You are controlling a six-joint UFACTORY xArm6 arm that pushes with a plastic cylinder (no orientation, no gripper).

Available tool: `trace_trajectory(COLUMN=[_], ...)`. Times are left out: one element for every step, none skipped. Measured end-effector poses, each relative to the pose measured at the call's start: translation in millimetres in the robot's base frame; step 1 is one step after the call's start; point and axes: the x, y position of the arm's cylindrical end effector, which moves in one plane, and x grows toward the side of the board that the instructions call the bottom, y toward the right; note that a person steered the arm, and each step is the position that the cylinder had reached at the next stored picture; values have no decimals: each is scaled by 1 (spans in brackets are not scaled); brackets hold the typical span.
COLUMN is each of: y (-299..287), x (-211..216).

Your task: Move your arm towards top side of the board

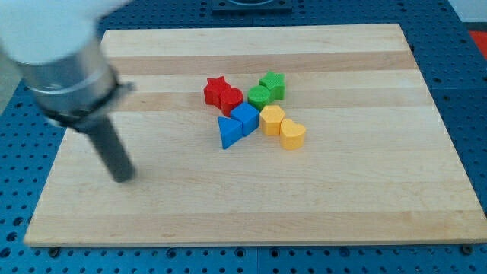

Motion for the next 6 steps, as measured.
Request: trace_trajectory(y=[-44,-47,-25,17,67,105], x=[-51,-106,-164,-210,-222,-222])
